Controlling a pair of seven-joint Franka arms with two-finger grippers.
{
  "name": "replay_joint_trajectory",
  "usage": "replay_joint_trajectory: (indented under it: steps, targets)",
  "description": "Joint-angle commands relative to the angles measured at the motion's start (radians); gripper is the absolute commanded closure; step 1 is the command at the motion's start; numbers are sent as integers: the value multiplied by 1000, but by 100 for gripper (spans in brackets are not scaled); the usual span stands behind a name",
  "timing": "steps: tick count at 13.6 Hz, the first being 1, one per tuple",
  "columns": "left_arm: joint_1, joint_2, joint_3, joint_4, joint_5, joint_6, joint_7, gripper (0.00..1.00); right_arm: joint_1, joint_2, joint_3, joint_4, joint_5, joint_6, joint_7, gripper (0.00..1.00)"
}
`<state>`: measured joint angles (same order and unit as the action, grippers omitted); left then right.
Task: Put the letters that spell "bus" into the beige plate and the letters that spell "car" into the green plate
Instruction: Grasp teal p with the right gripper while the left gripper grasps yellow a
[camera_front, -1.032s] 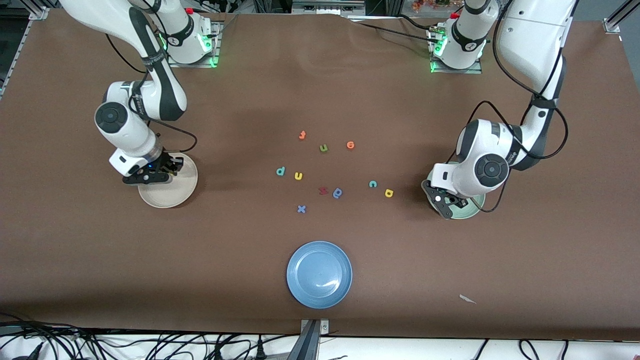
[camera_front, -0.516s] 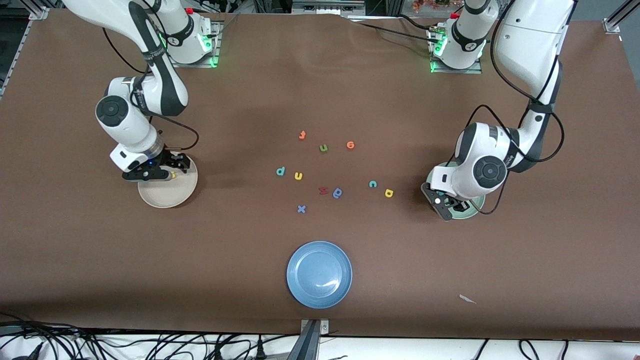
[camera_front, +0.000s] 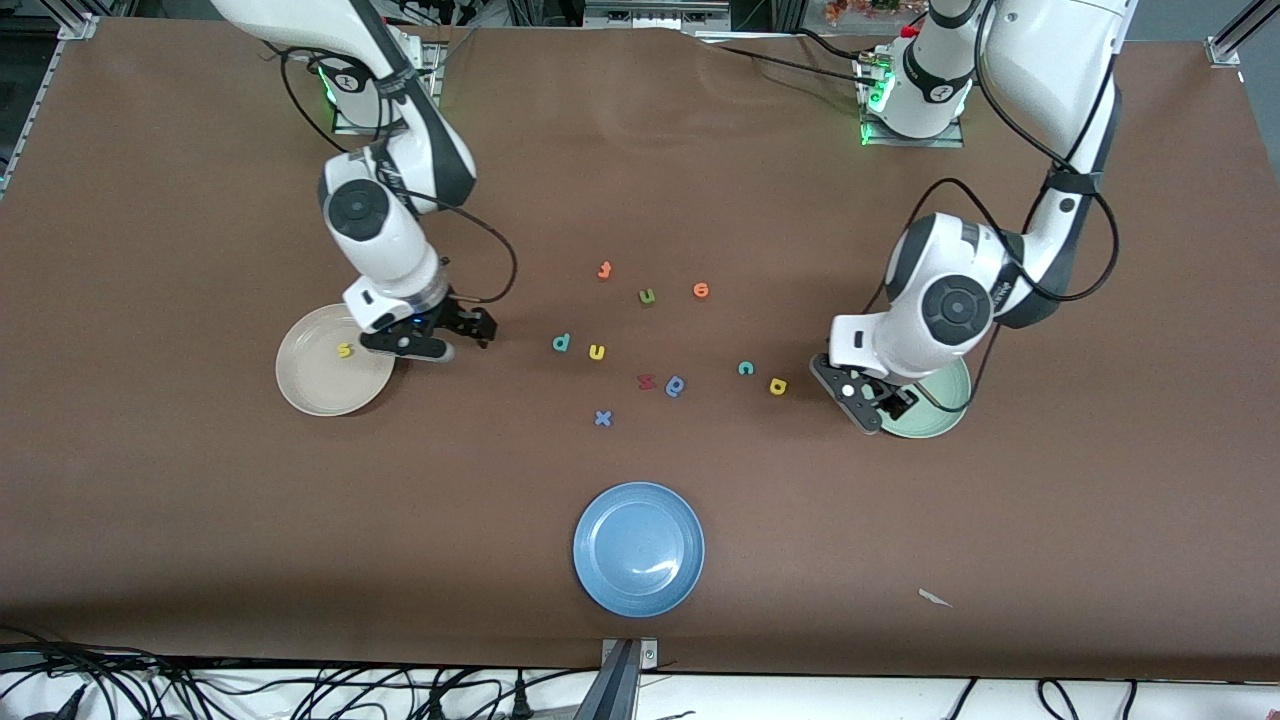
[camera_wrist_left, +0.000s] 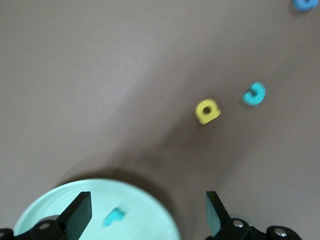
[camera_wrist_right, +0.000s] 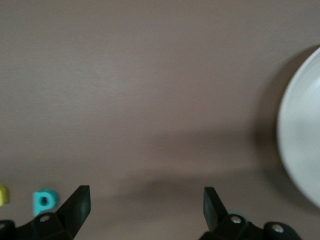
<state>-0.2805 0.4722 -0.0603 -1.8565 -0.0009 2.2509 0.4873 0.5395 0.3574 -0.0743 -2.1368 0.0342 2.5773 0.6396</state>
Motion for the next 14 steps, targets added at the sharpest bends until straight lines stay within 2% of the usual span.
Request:
replay_joint_trajectory:
  steps: [1,4,8,10,11,12,14]
  targets:
    - [-20,17,-35,26,15,-17,-195,0,48,112,4,168,4,-83,165,0]
    - [-66,98,-36,82,15,-2,-344,0,85,204,8,277,3,-132,326,0]
    - [-78,161,-36,72,19,131,-383,1,149,291,8,389,-4,-198,491,1]
    - [-78,167,-36,72,25,151,-372,8,162,302,8,394,-7,-200,502,1]
    - [-78,171,-36,72,50,151,-371,14,162,304,8,393,-8,-200,499,1]
    - [-78,177,-36,75,74,153,-372,24,162,305,8,391,-8,-200,497,1]
    - [-78,186,-36,74,87,153,-372,30,162,318,8,387,-10,-190,493,1]
